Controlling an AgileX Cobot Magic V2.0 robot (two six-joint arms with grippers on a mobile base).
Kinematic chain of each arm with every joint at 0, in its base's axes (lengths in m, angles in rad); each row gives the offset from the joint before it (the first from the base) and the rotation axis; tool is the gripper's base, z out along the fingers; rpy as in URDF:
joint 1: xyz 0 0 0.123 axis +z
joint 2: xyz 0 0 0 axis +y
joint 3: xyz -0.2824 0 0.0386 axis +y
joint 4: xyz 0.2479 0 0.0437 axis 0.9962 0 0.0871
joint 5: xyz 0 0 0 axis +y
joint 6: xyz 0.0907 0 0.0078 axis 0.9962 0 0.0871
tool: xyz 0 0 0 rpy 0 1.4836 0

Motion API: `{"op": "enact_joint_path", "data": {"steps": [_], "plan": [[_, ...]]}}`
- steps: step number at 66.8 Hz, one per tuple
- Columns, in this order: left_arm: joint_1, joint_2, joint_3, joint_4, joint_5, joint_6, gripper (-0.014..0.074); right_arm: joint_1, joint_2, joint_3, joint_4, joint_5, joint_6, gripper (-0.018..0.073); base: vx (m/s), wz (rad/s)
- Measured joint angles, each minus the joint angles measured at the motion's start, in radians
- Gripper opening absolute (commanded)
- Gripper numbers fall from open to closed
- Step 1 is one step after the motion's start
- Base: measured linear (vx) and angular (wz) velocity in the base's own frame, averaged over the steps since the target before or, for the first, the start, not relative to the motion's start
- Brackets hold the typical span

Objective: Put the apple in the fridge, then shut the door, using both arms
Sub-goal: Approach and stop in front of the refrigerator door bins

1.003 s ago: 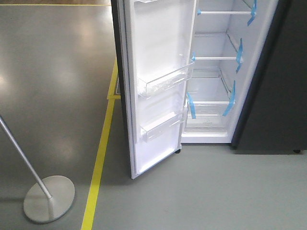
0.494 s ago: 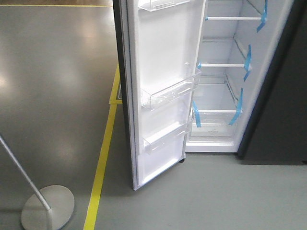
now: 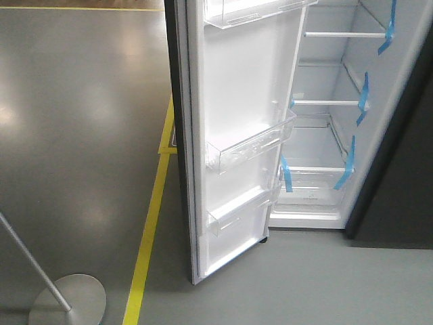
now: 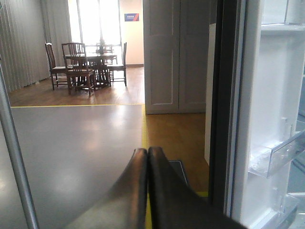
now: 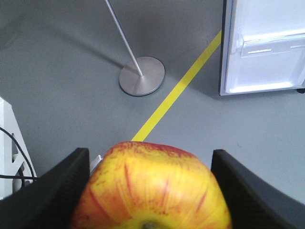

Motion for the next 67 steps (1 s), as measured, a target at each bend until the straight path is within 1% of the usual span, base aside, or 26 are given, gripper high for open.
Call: {"op": "enact_joint_path", "data": {"steps": [67], "plan": [[0.000, 0.000, 0.000, 0.000, 0.000, 0.000, -0.0006, 0.000, 0.000, 0.000, 0.000, 0.000, 0.000, 0.0122, 0.11, 0.00]]}}
